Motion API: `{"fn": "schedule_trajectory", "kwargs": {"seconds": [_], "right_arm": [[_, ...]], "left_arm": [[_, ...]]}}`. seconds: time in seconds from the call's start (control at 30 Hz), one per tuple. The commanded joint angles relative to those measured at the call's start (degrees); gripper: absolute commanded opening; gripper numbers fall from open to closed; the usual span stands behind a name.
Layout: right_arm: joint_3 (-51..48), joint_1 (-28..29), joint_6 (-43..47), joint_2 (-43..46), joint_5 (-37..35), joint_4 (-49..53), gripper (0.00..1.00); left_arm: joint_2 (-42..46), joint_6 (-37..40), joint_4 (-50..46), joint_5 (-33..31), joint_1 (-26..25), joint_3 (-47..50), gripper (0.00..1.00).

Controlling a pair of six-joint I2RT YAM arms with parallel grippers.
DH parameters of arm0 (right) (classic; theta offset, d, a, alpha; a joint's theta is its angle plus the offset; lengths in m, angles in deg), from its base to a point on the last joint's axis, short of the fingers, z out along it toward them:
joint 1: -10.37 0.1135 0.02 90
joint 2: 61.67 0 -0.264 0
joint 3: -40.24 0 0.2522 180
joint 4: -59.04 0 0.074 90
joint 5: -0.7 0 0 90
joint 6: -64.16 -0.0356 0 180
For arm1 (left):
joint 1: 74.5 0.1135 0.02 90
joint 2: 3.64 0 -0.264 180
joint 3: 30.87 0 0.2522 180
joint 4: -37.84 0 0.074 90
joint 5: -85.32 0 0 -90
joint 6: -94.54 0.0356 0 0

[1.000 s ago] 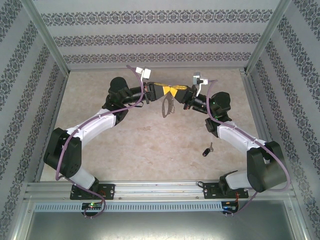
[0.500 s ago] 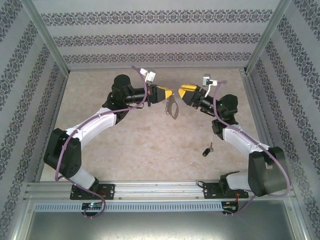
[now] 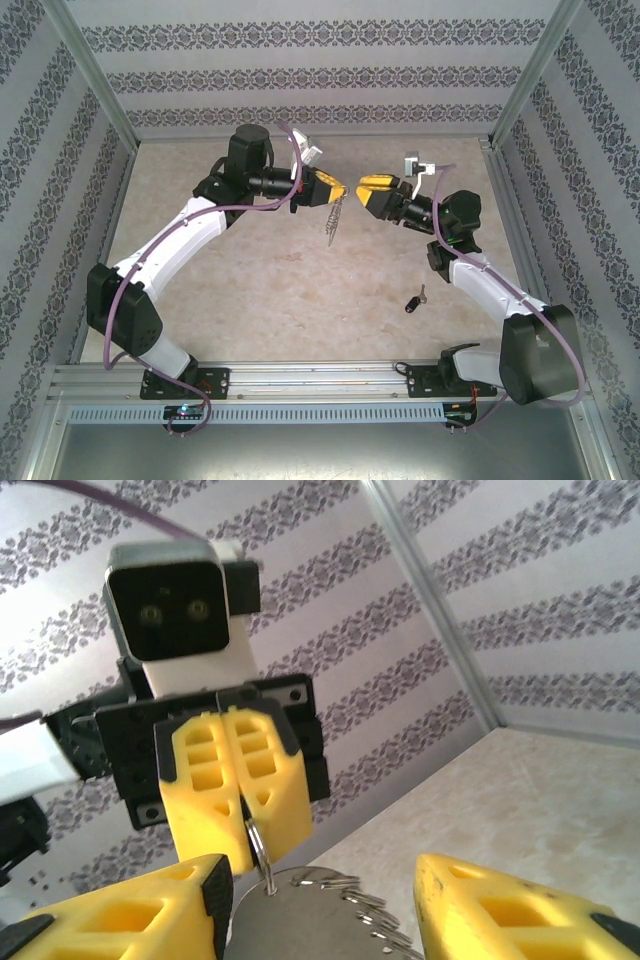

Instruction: Put the keys on the keyring

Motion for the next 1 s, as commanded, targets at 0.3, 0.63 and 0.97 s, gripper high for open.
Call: {"fn": "schedule_trajectory", "kwargs": {"seconds": [0.3,0.63,0.97], "right_arm": [[3.82,3.04,1.35,-2.45,3.03,-0.45,0.46],[3.91,4.0,1.88,-3.76,3.81,-0.2,0.38],[1.26,4.0,3.02,-1.97,3.84,0.81,0.33]], "left_arm": [[-0.89,5.51,-7.19,3.0,-0.58,-2.8,0.0],[-0.74,5.33,-6.76,2.82,-0.64,-2.66,0.0],[-0.83,4.63,-5.71,2.6,-0.6,-2.61,0.0]]}}
